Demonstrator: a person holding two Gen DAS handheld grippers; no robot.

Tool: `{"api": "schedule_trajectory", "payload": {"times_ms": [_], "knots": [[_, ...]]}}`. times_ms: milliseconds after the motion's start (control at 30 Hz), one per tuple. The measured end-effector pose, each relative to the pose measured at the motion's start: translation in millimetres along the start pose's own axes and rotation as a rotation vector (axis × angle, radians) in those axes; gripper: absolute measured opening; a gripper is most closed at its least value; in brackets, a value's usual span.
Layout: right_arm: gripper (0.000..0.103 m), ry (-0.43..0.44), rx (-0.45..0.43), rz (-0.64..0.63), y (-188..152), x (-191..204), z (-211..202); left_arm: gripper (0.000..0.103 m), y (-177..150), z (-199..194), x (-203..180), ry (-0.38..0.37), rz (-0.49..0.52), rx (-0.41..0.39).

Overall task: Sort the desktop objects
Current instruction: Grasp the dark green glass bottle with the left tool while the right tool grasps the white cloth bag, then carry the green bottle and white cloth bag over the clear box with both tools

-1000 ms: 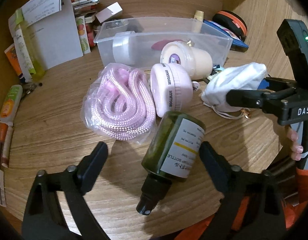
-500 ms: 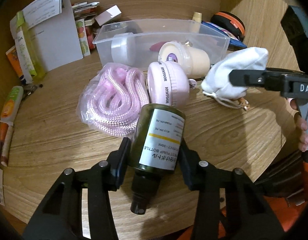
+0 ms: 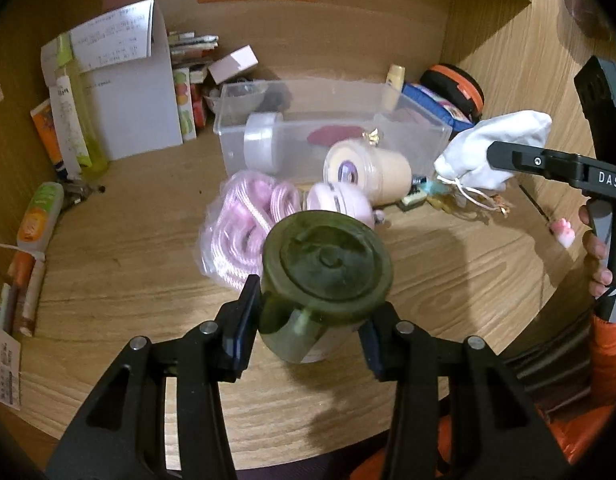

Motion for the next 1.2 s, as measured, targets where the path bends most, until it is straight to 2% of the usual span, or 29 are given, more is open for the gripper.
{"api": "schedule_trajectory", "payload": {"times_ms": [567, 933, 1200], "knots": [[0.065, -0.005, -0.080, 0.015, 47, -14, 4, 0.044, 65, 12, 14, -0.024, 0.003, -0.057], [0.065, 0.003, -0.106, -0.006, 80, -15, 32, 0.044, 127, 41, 19, -0.061, -0.018, -0.097], [0.065, 0.008, -0.104, 0.001, 97, -21, 55, 0.044, 153, 69, 11, -0.095, -0.007, -0.091]]}}
Point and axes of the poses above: each gripper's, at about its wrist camera, not at the fingertips, and z roughly the way its jaws point, x to its left, y to its top, the point moved 8 cm from there along z, roughly the way its jaws point, and after that the axes turned 15 degrees about -x, right-handed, at the moved point
